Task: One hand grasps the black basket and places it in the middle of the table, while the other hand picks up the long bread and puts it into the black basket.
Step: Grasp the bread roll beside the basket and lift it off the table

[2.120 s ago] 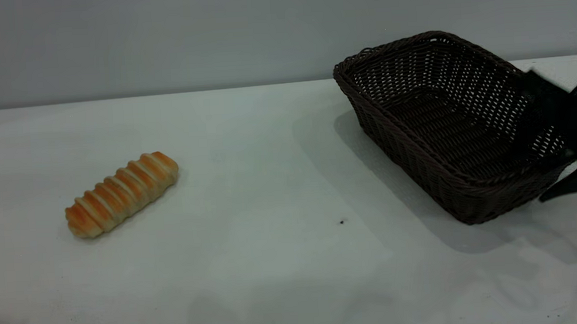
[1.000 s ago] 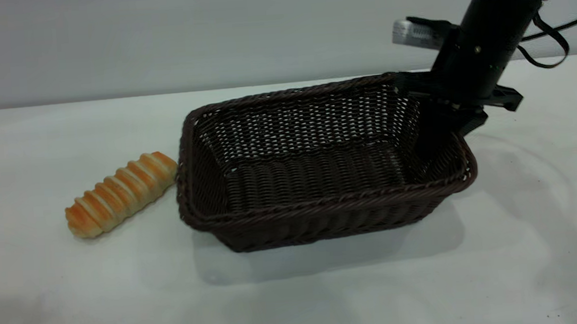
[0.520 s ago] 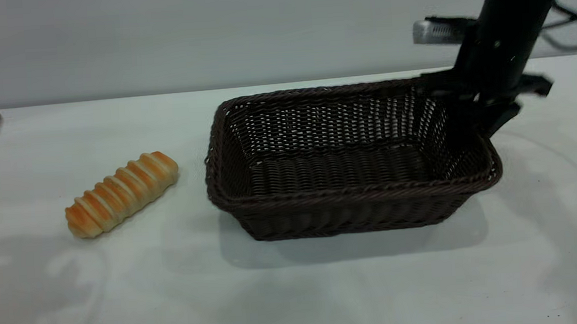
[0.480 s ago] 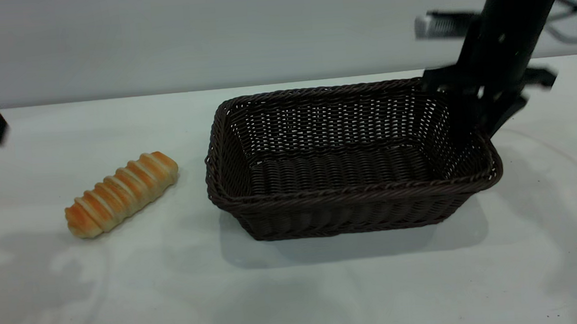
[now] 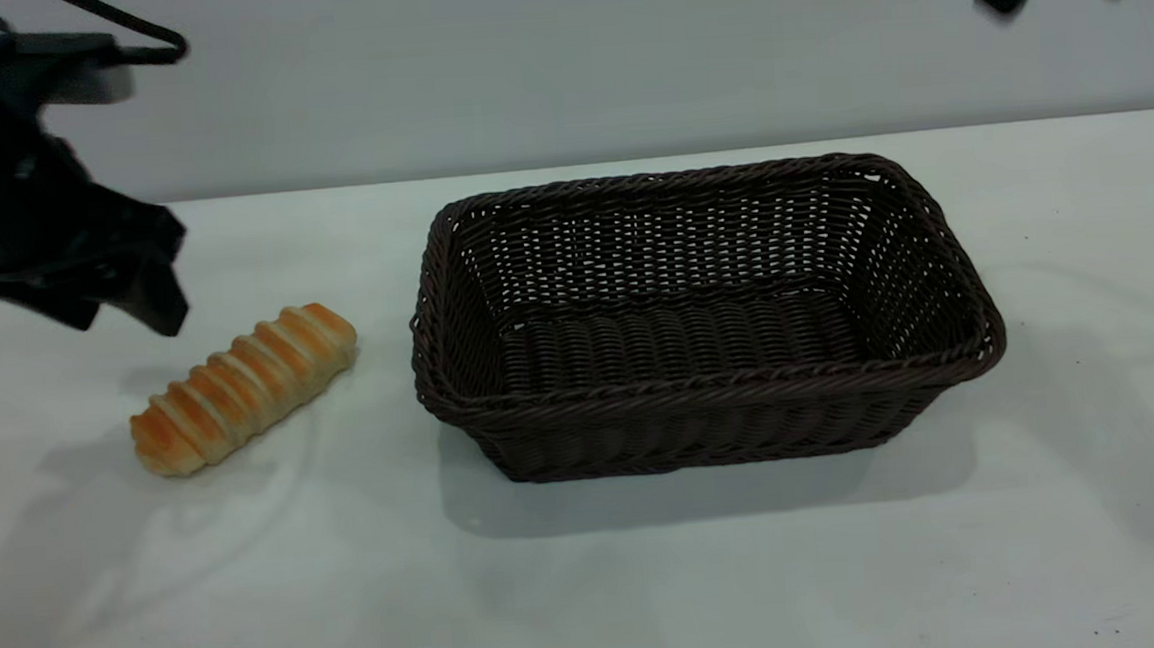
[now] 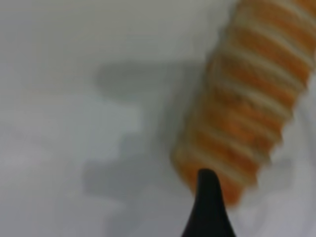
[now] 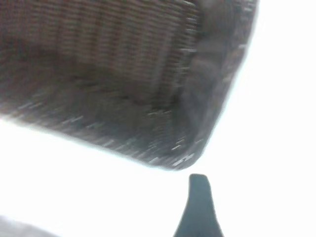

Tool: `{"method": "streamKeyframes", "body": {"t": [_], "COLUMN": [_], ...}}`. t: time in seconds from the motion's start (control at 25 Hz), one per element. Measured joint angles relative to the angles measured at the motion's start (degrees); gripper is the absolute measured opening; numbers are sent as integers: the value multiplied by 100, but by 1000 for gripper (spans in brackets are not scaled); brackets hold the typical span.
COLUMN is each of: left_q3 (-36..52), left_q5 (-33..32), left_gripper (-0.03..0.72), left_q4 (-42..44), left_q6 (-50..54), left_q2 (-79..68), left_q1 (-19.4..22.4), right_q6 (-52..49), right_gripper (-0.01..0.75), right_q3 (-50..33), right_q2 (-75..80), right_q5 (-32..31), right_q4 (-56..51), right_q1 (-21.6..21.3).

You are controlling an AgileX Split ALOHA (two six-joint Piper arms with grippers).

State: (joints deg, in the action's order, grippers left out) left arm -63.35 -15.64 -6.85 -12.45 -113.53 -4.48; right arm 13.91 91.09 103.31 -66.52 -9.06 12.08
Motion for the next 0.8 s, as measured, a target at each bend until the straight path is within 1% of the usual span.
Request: {"method": "streamKeyframes", "body": {"t": [0.16, 0.32, 0.44, 0.6, 0.64, 0.72, 0.76, 0.8], "left_q3": [-648, -1166, -1376, -1489, -1494, -1520, -1525, -1525], "left_q5": [-7, -293, -442, -402, -378, -373, -378, -383], "left_gripper": [591, 591, 591, 577, 552, 454, 373, 276], "left_q4": [-12, -49, -50, -41, -29, 33, 60, 65], "left_q6": [-4, -5, -72, -222, -233, -244, -249, -256], "left_q2": [-699, -1305, -1621, -1900, -1943, -1970, -1970, -1956], "left_q1": [0, -42, -109, -143, -143, -143, -148, -148], "right_q6": [282, 392, 269, -102, -217, -434, -544, -646], "right_gripper": [551, 537, 537, 537, 537, 537, 537, 537], "right_q3": [-613, -1419, -2023, -2881, -3091, -3650, -3949, -4200], "right_q2": [-1059, -2082, -2797, -3753, -4024, -4543, -4837, -5135], "right_q5": [-98, -86, -58, -52, -52, -52, -52, -52], "right_q4": [-498, -622, -614, -167, -4, 311, 471, 600], "right_q1": [477, 937, 1026, 1026, 1026, 1026, 1026, 1026]}}
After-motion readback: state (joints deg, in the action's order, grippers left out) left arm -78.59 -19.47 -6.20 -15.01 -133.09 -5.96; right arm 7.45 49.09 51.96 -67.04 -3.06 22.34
